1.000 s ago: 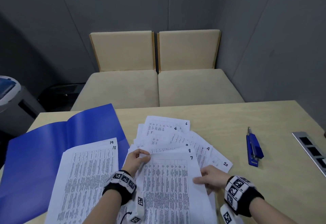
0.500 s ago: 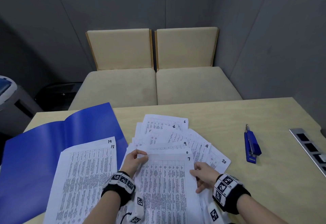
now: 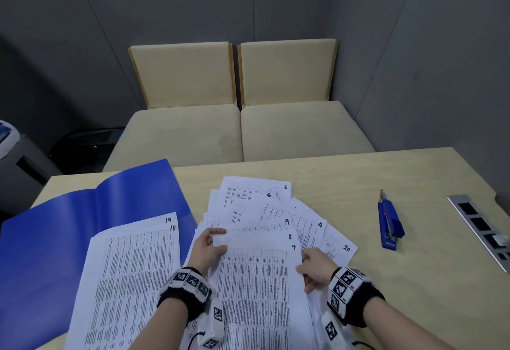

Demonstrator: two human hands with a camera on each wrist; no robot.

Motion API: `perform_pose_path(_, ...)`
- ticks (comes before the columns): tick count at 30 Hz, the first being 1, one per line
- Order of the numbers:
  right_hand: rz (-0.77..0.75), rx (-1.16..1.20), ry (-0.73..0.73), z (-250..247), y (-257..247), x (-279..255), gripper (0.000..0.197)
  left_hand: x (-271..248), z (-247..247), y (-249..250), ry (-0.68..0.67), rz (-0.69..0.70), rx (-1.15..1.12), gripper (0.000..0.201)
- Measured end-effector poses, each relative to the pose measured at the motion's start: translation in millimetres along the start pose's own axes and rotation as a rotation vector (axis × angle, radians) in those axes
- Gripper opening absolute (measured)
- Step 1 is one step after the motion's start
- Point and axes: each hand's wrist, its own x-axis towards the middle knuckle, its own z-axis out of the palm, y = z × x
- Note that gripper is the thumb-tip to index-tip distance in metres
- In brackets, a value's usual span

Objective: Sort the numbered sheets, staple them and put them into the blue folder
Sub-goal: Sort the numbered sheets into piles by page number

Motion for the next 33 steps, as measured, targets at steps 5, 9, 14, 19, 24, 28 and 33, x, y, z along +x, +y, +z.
perform_pose_path(5,-0.02,-0.039,0.087,-3,-7,-4,0.02,5,-2,-3,-0.008,-0.029,0.004,0.043)
perform_pose_path(9,-0.132,-0.167,0.359,-30,-36,21,0.012,11,-5,-5,-0.009,-0.032,0.053,0.06)
perform_pose_path(14,-0.307,-0.148,0.462,-65,-83,73,0.037,9,-8,-5,-0.007,-0.018,0.079,0.066)
perform_pose_path(19,-0.287,-0.411,0.358,-68,-109,111,0.04,16,-10,-9,-0.022,-0.013,0.067,0.067)
perform_pose_path(24,-0.464,-0.454,0.575,-66,-110,119,0.014,21,-12,-9,-0.021,-0.025,0.063,0.068)
perform_pose_path(28,-0.716,-0.48,0.648,-63,-110,96,0.01,22,-11,-11,-0.003,-0.032,0.071,0.073)
perform_pose_path(33,-0.729,0.319,0.755,-83,-130,42,0.01,23,-15,-10,0.028,-0.025,-0.004,0.074)
